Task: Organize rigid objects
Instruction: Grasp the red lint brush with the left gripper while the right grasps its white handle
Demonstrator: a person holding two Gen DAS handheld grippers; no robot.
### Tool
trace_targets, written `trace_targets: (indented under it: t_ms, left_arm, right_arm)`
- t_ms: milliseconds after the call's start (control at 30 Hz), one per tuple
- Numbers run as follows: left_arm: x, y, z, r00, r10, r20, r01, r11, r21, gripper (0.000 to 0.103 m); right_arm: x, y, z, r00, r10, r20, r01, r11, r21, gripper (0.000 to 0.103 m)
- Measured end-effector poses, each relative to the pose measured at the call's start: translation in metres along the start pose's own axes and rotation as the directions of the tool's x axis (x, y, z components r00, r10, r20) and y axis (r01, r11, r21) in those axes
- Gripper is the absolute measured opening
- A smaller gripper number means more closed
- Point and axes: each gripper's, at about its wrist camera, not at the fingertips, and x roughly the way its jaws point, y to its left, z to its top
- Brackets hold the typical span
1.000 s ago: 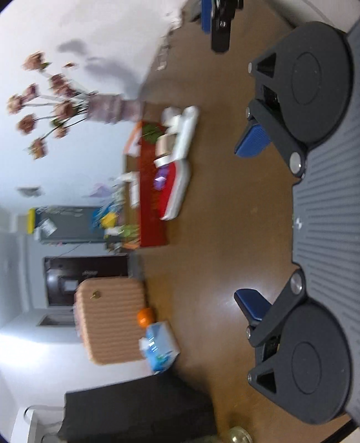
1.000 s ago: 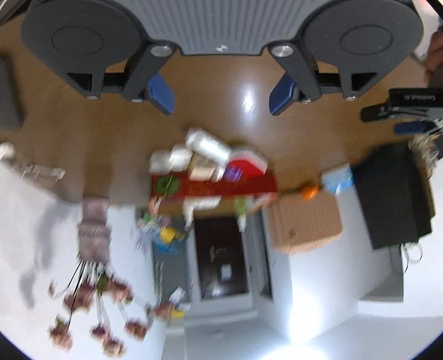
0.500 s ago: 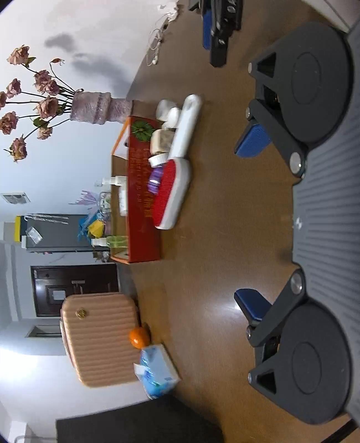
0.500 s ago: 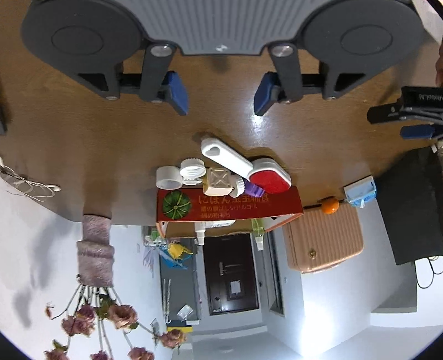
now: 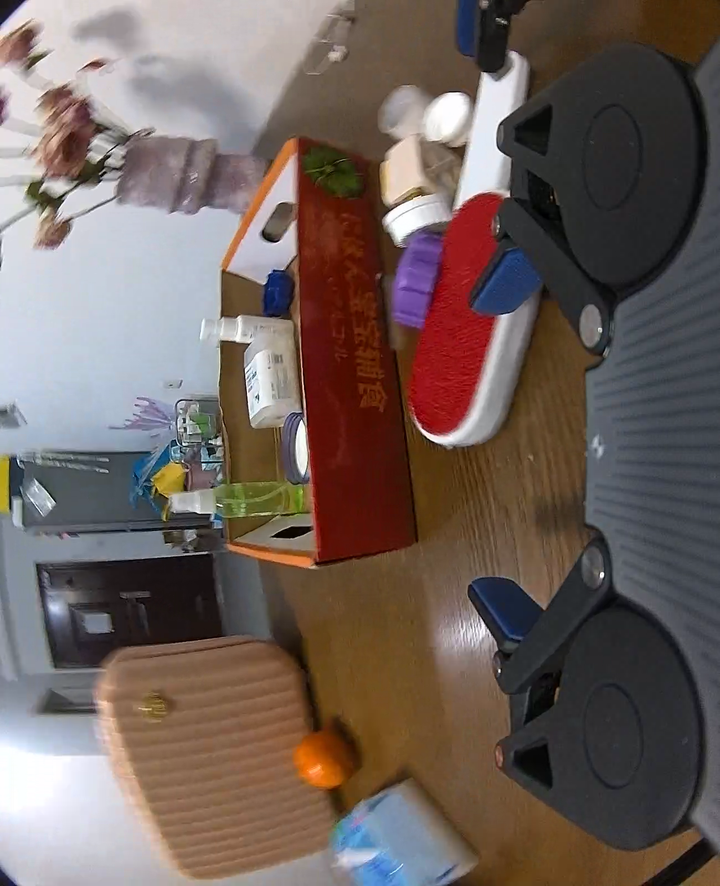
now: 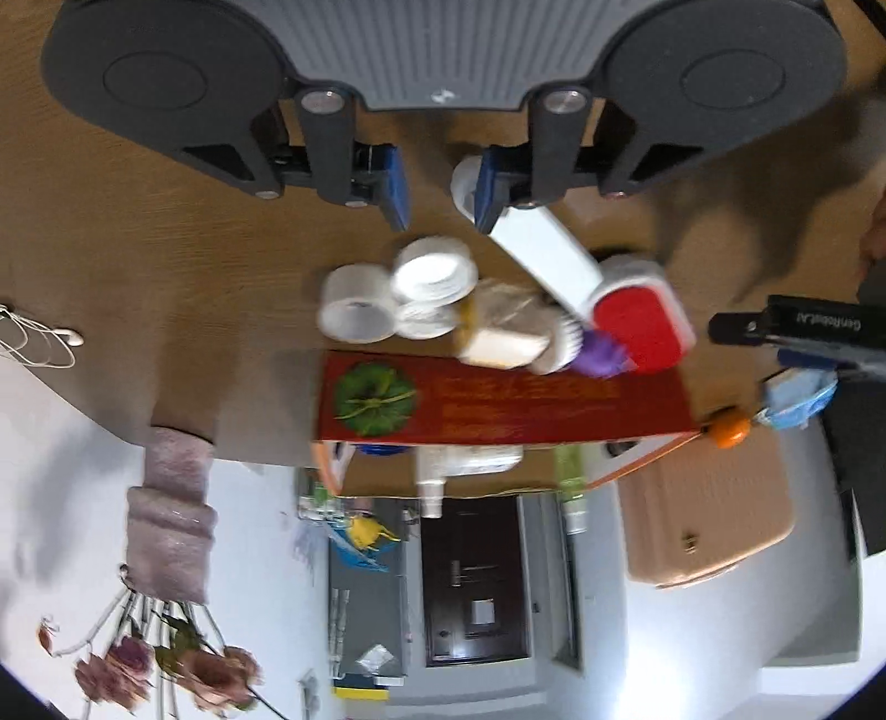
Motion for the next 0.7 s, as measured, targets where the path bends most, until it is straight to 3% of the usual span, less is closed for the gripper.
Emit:
trace_targets:
  t_ms: [133, 267, 367, 467, 567, 633, 700]
  left_arm:
    - [0.024, 0.016, -0.005, 0.994, -0.089, -0.061, 0.081, 0.988, -0.13, 0.094]
    - [0.021, 0.026, 0.0, 0.993, -0.112, 0.023, 0.114, 0.973, -0.202, 0.095]
    - [0.032, 0.03, 0.009, 0.991, -0.132, 0.02, 0.133, 0.967, -0.218, 0.093]
    - [0.05, 0.03, 0.011, 0.99, -0.138, -0.005, 0.134, 0.966, -0.221, 0.082]
    - [0.054, 0.035, 0.007, 0.979, -0.203, -0.009, 0.194, 0.948, -0.252, 0.057]
    - [0.047, 0.035, 0.006, 0.965, -0.261, 0.006, 0.254, 0.936, -0.242, 0.055]
    - [0.039, 0.031, 0.003, 0.962, -0.273, 0.003, 0.266, 0.934, -0.239, 0.055]
  right_arm:
    - [0.01, -0.015, 0.012, 0.999, 0.048, -0.006, -0.048, 0.998, 0.037, 0.025]
    - [0.022, -0.022, 0.016, 0.998, 0.052, -0.029, -0.049, 0.994, 0.095, 0.025]
    - [0.024, -0.02, 0.016, 0.999, 0.029, -0.036, -0.025, 0.995, 0.094, 0.025]
    - [0.016, -0.021, 0.015, 0.999, 0.036, -0.033, -0.032, 0.992, 0.123, 0.025]
    - [0.015, -0.022, 0.006, 0.998, 0.046, -0.04, -0.04, 0.987, 0.155, 0.025]
    - [0.019, -0.022, 0.001, 0.998, 0.039, -0.047, -0.031, 0.985, 0.17, 0.024]
    - [0.022, -0.021, 0.0, 0.999, 0.028, -0.028, -0.023, 0.983, 0.18, 0.017]
